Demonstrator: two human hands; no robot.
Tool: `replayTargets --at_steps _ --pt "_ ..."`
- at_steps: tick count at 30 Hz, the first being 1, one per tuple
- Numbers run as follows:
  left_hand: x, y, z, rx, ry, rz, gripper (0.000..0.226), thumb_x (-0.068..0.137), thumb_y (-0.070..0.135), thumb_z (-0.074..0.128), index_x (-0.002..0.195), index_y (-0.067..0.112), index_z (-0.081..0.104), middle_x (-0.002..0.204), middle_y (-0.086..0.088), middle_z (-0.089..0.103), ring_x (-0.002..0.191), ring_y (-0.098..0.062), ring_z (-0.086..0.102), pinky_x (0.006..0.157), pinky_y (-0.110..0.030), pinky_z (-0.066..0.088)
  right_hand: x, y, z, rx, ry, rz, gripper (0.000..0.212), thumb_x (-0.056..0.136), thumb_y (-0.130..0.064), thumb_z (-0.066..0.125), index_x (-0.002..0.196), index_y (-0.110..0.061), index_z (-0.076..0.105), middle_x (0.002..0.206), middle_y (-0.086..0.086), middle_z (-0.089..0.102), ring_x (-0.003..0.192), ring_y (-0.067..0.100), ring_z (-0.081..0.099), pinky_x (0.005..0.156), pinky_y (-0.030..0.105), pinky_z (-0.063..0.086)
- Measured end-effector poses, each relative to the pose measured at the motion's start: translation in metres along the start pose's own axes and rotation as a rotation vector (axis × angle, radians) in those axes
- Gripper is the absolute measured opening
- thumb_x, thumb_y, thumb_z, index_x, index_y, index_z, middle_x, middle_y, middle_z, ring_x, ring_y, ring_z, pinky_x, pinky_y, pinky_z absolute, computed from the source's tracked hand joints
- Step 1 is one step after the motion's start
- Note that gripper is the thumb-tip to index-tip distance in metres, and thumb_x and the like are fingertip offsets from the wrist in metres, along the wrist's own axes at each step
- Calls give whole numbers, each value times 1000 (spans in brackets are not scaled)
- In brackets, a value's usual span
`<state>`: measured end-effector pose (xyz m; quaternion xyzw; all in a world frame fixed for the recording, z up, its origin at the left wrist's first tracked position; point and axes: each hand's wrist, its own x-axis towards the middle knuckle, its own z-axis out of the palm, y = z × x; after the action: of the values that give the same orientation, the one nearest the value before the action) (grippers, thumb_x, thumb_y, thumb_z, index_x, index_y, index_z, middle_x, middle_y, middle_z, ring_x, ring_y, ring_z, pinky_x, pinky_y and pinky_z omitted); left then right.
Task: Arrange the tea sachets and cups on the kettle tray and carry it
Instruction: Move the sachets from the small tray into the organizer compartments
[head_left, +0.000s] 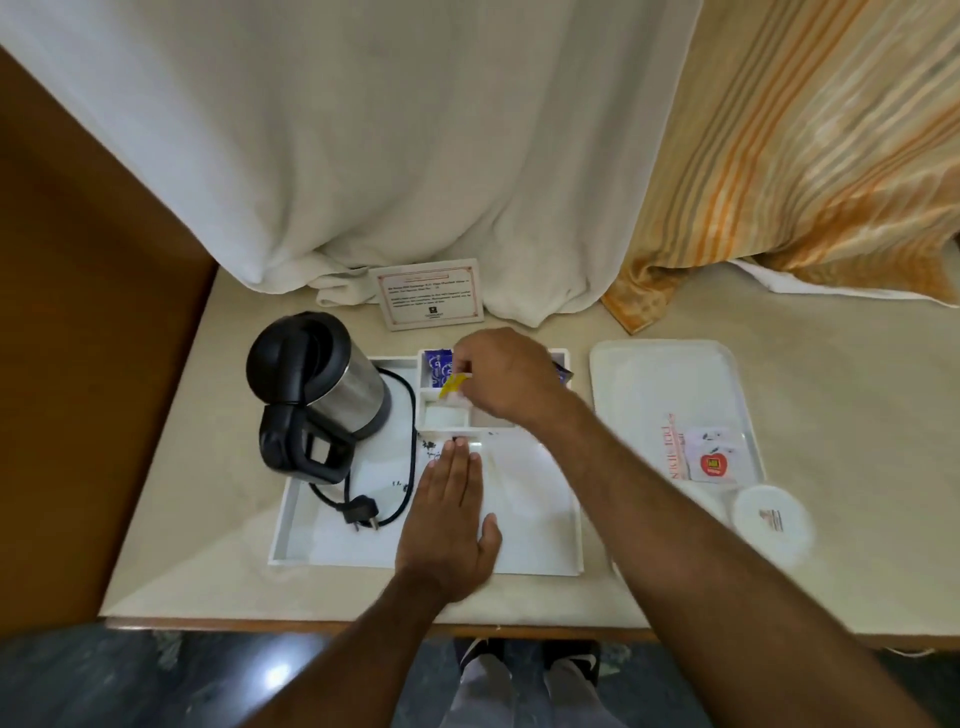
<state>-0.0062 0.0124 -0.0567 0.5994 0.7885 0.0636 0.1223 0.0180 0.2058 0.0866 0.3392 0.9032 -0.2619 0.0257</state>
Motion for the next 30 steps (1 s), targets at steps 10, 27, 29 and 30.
replayTargets --at_steps 10,27,29,30 --pt "1 -4 4 -18 -20 -28 81 94 48 35 156 7 1 165 -14 3 152 -22 -9 123 -44 11 13 -17 53 -217 -25 -93 24 75 0 65 97 -10 62 93 10 67 85 30 66 61 32 44" --pt "-1 -1 1 16 32 30 76 91 40 36 153 -2 18 163 -21 9 152 -29 2 122 -44 10 -50 88 -18 34 312 222 18 82 -22 61 99 -20 65 102 7 63 93 28 60 74 34 47" --pt "-1 -3 2 16 36 31 76 92 40 36 153 -2 18 163 -21 8 152 -29 1 122 -46 12 -68 135 -36 -123 167 342 35 79 -18 62 113 -24 61 115 7 60 107 29 56 84 36 47" --pt "-1 -2 3 19 34 29 76 92 41 35 153 -1 17 163 -20 8 152 -29 0 122 -47 13 -78 155 -42 -214 46 383 42 77 -16 63 118 -24 60 120 7 58 112 29 54 88 37 47"
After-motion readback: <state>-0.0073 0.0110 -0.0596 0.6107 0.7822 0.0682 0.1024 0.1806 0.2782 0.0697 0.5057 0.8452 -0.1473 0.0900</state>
